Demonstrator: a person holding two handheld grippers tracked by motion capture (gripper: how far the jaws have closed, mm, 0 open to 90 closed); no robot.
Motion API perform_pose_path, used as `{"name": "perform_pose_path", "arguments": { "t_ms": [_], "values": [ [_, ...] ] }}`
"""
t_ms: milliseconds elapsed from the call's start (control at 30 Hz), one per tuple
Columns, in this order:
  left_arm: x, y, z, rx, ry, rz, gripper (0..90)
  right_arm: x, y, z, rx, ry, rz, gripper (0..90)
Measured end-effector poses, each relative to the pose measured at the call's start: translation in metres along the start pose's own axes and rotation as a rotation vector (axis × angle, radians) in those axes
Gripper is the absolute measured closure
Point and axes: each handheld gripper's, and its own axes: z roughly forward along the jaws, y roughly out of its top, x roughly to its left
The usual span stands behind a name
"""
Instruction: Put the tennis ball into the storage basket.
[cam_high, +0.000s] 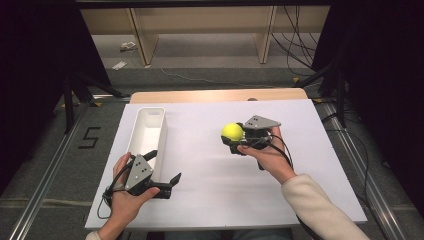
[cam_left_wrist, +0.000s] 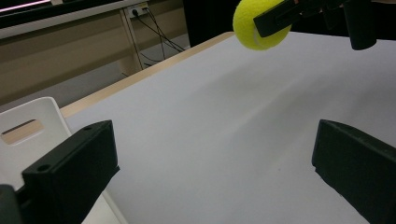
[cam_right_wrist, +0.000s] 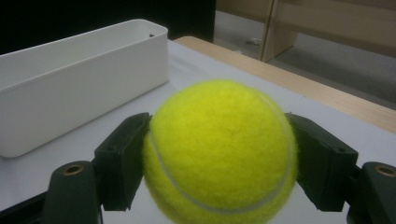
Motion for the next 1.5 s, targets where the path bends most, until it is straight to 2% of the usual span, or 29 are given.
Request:
{"name": "perform_pose_path", "arguments": {
  "t_ms": [1500],
  "values": [
    [0.000,0.000,-0.001,-0.004,0.000,0.001,0.0,0.010,0.013,0.011,-0.020,0.028,-0.007,26.7]
  ]
}}
